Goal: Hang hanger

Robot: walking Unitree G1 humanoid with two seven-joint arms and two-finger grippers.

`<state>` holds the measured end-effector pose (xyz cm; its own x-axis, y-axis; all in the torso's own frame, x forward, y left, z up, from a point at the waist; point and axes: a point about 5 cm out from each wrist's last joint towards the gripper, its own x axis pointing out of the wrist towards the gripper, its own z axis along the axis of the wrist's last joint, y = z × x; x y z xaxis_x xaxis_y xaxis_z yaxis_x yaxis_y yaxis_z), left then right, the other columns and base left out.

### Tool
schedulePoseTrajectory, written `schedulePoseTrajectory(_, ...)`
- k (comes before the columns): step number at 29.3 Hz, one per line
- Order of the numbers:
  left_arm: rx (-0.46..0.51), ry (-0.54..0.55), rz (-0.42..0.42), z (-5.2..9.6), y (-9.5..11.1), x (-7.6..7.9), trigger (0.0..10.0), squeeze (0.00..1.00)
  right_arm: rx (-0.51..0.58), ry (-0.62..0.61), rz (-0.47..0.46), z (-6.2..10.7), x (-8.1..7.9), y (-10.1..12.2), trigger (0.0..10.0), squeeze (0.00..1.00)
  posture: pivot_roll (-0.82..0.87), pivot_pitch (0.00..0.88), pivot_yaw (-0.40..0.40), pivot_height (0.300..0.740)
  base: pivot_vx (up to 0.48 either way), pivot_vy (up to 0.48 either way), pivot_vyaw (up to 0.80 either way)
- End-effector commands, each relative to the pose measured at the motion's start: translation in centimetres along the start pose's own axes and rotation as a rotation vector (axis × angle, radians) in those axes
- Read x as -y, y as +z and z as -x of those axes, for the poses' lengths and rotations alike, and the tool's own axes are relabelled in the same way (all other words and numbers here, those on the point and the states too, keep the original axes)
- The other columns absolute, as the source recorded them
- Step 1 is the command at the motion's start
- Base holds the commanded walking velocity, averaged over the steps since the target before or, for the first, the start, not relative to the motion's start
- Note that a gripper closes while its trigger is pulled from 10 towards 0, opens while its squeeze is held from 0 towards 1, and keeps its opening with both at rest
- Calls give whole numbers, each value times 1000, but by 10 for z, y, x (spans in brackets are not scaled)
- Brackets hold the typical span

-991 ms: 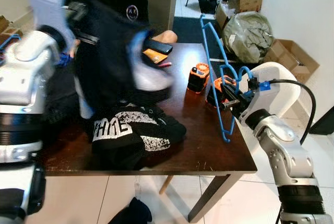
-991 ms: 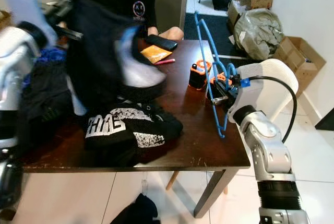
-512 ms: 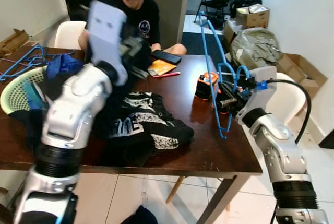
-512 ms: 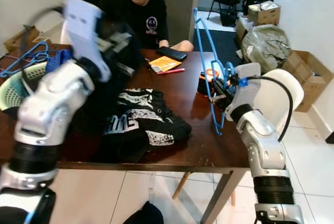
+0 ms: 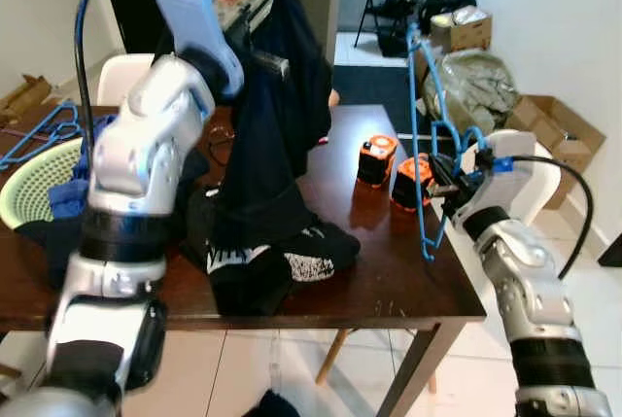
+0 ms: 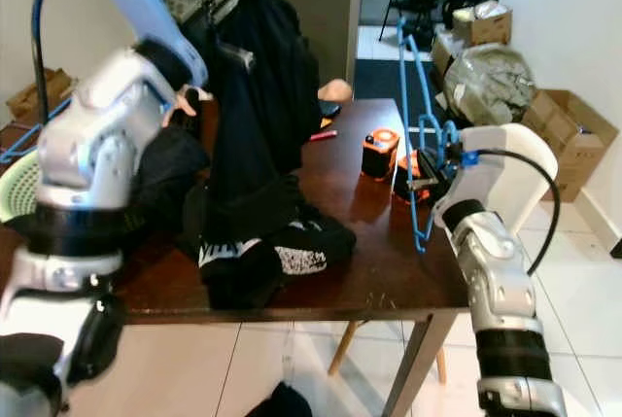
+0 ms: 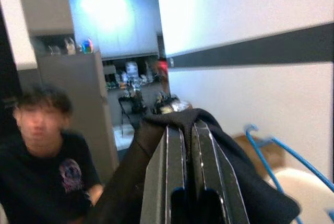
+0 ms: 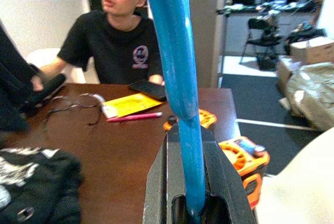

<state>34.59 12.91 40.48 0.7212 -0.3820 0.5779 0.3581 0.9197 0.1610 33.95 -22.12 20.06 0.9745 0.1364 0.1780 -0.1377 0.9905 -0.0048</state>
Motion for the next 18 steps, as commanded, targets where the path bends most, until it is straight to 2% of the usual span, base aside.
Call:
schedulePoseTrajectory(1,68,23,-54,-4,16,-10,0,0,13,-28,7,-2,3,1,10000,0,-6,0,22,740,0,0,0)
schedulePoseTrajectory(3,86,102,-175,-11,26,-27,0,0,19,-43,9,0,4,1,10000,0,-12,0,34,740,0,0,0)
schedulePoseTrajectory(4,86,102,-175,-11,26,-27,0,0,19,-43,9,0,4,1,10000,0,-12,0,34,740,0,0,0)
schedulePoseTrajectory(5,89,132,-216,-12,28,-33,0,0,22,-46,9,1,4,1,10000,0,-12,0,34,740,0,0,0)
schedulePoseTrajectory(6,66,150,-251,-9,20,-34,0,0,22,-46,5,3,4,0,10000,0,-18,0,39,740,0,0,0)
schedulePoseTrajectory(7,66,150,-251,-9,20,-34,0,0,22,-46,5,3,4,0,10000,0,-18,0,39,740,0,0,0)
schedulePoseTrajectory(8,37,142,-254,-4,9,-31,0,0,21,-43,3,6,4,-1,10000,0,-20,0,39,740,0,0,0)
schedulePoseTrajectory(9,37,142,-254,-4,9,-31,0,0,21,-43,3,6,4,-1,10000,0,-20,0,39,740,0,0,0)
schedulePoseTrajectory(10,-7,119,-242,3,-7,-24,0,0,16,-35,1,8,3,-2,10000,0,-23,0,39,740,0,0,0)
schedulePoseTrajectory(11,-7,119,-242,3,-7,-24,0,0,16,-35,1,8,3,-2,10000,0,-23,0,39,740,0,0,0)
schedulePoseTrajectory(12,-69,82,-224,14,-29,-12,0,0,12,-21,0,11,2,-3,10000,0,-25,0,38,740,0,0,0)
schedulePoseTrajectory(13,-163,43,-183,33,-61,4,0,0,7,-2,-1,13,1,-4,10000,0,-23,0,33,740,0,0,0)
schedulePoseTrajectory(14,-283,8,-135,59,-99,23,0,0,2,25,-3,15,-2,-5,10000,0,-19,0,29,740,0,0,0)
schedulePoseTrajectory(15,-283,8,-135,59,-99,23,0,0,2,25,-3,15,-2,-5,10000,0,-19,0,29,740,0,0,0)
schedulePoseTrajectory(17,-443,-34,-64,100,-145,49,0,0,-9,57,0,17,-4,-7,10000,0,-19,0,23,740,0,0,0)
schedulePoseTrajectory(18,-443,-34,-64,100,-145,49,0,0,-9,57,0,17,-4,-7,10000,0,-19,0,23,740,0,0,0)
